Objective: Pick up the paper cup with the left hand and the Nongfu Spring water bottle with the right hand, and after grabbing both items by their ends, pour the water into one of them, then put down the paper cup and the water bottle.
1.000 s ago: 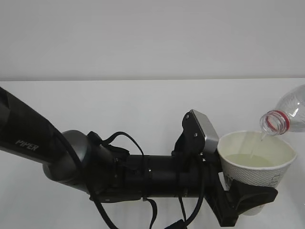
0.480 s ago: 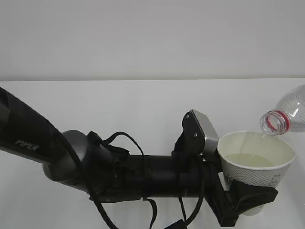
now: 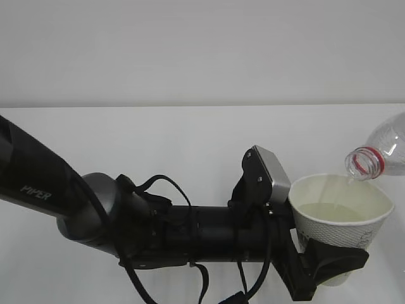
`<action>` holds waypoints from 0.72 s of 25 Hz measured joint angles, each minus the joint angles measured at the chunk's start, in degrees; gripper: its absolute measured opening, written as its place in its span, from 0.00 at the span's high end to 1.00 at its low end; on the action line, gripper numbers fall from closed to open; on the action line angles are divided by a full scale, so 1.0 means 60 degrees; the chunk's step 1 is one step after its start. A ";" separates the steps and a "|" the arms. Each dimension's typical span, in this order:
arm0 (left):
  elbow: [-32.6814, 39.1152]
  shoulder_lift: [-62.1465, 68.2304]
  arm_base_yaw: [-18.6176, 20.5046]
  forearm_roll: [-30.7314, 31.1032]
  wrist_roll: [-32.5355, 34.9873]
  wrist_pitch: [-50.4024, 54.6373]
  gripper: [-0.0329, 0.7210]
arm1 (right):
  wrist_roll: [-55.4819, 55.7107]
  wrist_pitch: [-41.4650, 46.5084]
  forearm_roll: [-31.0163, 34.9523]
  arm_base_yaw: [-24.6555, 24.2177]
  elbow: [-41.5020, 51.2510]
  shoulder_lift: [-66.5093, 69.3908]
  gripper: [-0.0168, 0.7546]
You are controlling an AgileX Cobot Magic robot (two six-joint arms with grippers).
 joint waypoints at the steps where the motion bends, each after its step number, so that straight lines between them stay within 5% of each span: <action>1: 0.0000 0.0000 0.0000 0.0000 0.0000 0.0000 0.24 | 0.0000 0.0000 0.0000 0.0000 0.0000 0.0000 0.40; 18: 0.0000 0.0000 0.0000 0.0000 0.0000 0.0000 0.24 | -0.0146 -0.0006 0.0000 0.0000 0.0000 0.0000 0.40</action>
